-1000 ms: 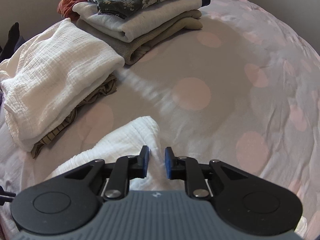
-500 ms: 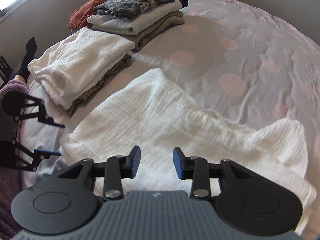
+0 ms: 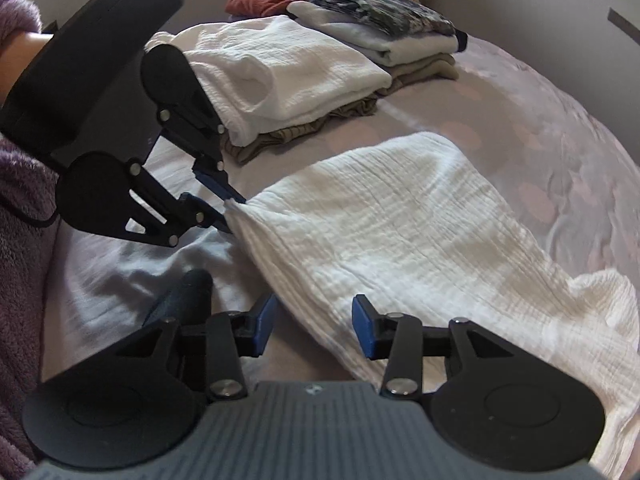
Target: Fold clothes
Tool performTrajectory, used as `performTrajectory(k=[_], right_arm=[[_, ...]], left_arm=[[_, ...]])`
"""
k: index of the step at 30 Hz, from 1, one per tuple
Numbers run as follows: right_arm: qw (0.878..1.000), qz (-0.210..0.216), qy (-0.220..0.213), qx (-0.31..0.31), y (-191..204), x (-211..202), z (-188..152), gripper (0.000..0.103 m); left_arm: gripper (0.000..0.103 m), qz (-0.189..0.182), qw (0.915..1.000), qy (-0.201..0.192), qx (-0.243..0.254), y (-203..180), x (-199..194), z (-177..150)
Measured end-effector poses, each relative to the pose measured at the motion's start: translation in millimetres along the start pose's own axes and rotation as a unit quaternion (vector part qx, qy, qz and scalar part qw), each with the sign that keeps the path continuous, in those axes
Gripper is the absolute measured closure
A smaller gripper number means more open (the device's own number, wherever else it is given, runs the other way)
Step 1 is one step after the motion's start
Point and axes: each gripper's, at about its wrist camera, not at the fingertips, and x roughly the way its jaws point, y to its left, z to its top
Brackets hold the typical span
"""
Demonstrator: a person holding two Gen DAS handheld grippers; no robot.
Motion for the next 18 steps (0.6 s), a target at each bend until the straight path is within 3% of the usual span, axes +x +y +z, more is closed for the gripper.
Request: performTrajectory(k=[5,11,13,14,15,18], right_arm=[[0.994,-0.031,-0.025,-0.102,35,7,14,0.057],[0.972,-0.089,-0.055,-0.211,61,19,26,0.061],[0.967,-0.1,-0.06,-0.226,63,23,29,0.068],[0.967,-0.102,-0.06,-0.227,63,24,30,0.09],[0.97,-0.101,-0.061,-0.214,59,23,31,0.095],[0.978,-0.097,-0.065,-0.171,45,17,33,0.095]], left_arm=[[0.095,-0.007,0.9995,-0.011,-0.029,7,-18,6],[0.096,-0.016,0.998,-0.032,-0.053,13,-36,13],[0.096,-0.016,0.9972,-0.043,-0.059,14,-40,12],[0.096,-0.017,0.9967,-0.049,-0.062,15,-41,11],[0.094,-0.017,0.9962,-0.054,-0.065,16,-43,11],[0.089,-0.018,0.9951,-0.067,-0.071,19,-46,5]])
